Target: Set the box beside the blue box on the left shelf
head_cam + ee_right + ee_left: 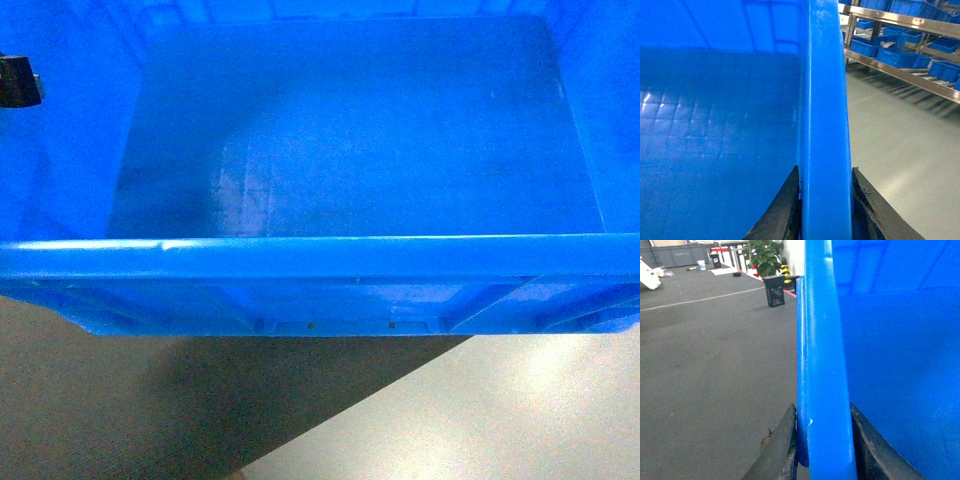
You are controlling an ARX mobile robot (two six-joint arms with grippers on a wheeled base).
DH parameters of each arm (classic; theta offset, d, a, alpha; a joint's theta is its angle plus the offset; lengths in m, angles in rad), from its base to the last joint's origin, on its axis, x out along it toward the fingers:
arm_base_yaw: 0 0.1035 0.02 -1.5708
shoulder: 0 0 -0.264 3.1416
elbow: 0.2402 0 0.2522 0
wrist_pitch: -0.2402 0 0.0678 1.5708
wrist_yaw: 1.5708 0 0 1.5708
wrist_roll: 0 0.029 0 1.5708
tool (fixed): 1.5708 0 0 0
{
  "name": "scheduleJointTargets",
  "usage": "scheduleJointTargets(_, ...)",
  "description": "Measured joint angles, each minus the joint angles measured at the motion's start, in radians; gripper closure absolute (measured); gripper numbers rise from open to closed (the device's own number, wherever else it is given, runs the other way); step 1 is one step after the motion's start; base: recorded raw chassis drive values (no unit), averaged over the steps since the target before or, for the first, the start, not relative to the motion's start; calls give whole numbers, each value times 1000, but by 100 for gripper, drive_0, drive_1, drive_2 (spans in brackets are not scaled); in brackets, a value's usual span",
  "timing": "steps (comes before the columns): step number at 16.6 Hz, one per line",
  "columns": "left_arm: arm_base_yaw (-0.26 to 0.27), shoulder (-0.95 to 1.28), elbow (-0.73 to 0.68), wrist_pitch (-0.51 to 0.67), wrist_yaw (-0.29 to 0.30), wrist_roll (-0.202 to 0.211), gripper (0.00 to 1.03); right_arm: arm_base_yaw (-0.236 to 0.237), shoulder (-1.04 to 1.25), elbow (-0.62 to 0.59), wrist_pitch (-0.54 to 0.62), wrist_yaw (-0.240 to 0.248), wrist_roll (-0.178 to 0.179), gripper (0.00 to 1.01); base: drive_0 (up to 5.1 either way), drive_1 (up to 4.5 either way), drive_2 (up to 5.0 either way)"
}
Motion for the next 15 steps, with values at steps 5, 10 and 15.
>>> scheduleJointTargets(5,0,0,0,0,0,0,83,0,0,0,0,0,0,79,-152,-152,-152)
scheduleJointTargets(10,0,0,0,0,0,0,83,0,0,0,0,0,0,79,-149,-149,-149)
scheduleJointTargets(15,0,0,0,0,0,0,83,0,0,0,0,0,0,79,-150,-150,-150)
